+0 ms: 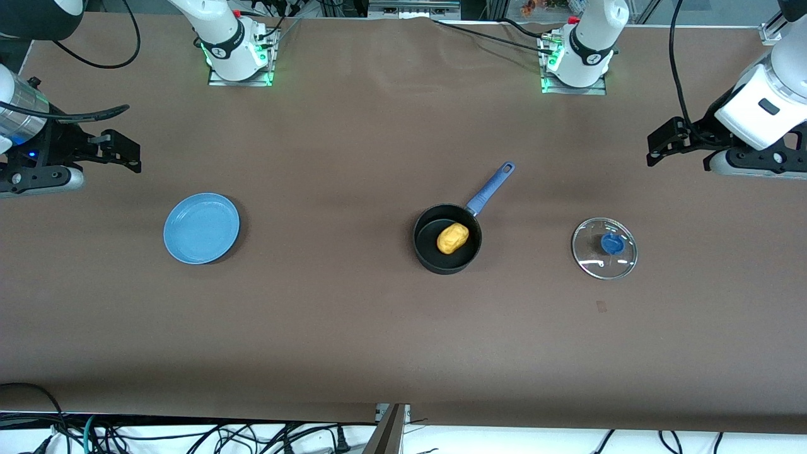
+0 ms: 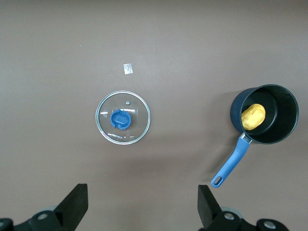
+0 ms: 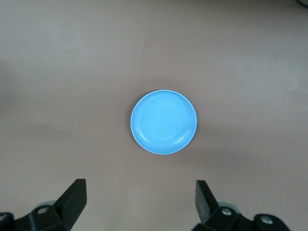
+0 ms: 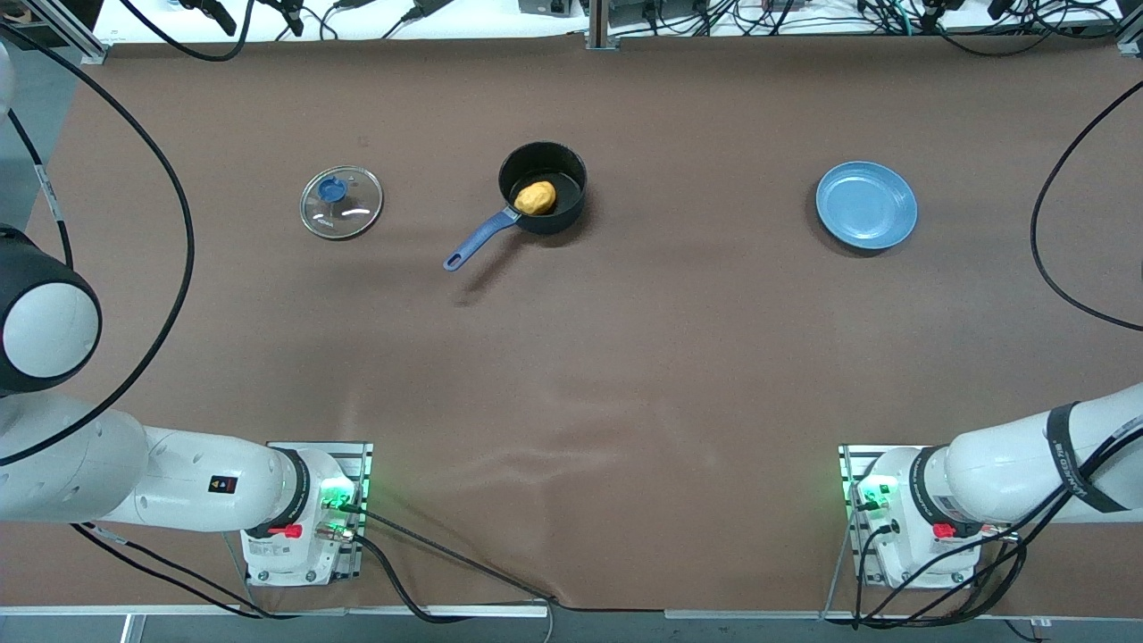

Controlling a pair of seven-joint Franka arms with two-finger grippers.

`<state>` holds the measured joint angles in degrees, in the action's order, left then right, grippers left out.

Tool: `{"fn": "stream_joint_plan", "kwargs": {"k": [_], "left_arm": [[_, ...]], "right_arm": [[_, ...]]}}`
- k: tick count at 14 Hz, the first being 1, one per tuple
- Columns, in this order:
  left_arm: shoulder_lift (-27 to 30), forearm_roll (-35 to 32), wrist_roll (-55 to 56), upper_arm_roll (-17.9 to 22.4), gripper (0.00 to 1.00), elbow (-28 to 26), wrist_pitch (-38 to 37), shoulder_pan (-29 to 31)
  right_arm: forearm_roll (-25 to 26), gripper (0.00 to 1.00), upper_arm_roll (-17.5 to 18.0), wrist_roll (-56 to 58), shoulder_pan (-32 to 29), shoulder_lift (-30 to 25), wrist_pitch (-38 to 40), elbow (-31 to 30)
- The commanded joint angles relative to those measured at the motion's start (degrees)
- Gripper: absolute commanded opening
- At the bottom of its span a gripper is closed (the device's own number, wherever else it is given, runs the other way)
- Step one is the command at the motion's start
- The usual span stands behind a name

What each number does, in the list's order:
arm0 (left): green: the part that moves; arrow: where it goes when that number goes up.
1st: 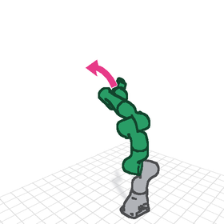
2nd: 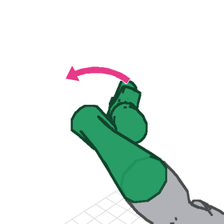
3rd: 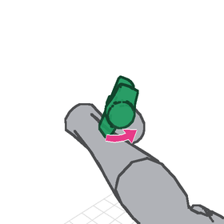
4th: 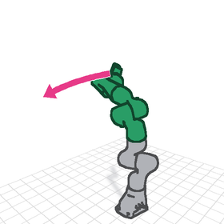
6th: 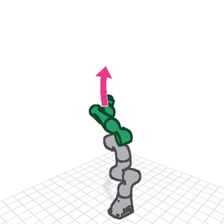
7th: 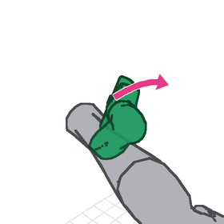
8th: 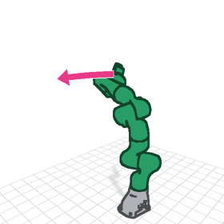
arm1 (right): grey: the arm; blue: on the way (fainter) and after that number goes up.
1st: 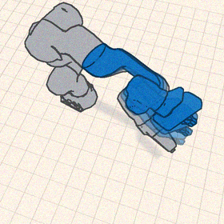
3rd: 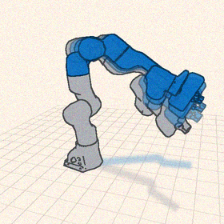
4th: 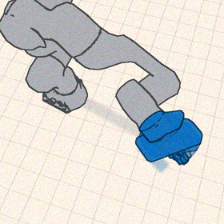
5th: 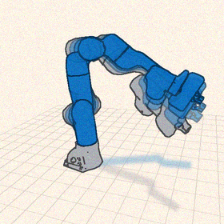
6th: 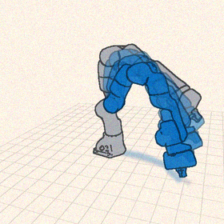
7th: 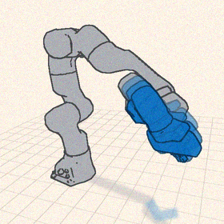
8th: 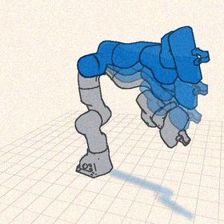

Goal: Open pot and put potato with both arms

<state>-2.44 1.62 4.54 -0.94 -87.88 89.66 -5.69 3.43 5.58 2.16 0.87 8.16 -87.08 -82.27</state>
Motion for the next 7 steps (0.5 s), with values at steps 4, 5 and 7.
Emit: {"fn": "stream_joint_plan", "kwargs": {"k": [4,5,7], "left_arm": [[0.69,-0.21,-8.33,0.76,1.00,-0.71,-0.89,0.42],[0.60,0.23,-7.71,0.85,1.00,-0.54,-0.89,0.42],[-0.80,0.32,-3.69,0.85,1.00,1.21,-0.98,0.42]], "right_arm": [[-0.97,1.00,0.05,0.74,-0.34,0.54,0.51,1.41],[-0.97,1.00,0.05,0.74,-0.34,0.54,0.51,1.33],[-0.97,1.00,0.05,0.74,-0.34,0.54,0.51,1.41]]}}
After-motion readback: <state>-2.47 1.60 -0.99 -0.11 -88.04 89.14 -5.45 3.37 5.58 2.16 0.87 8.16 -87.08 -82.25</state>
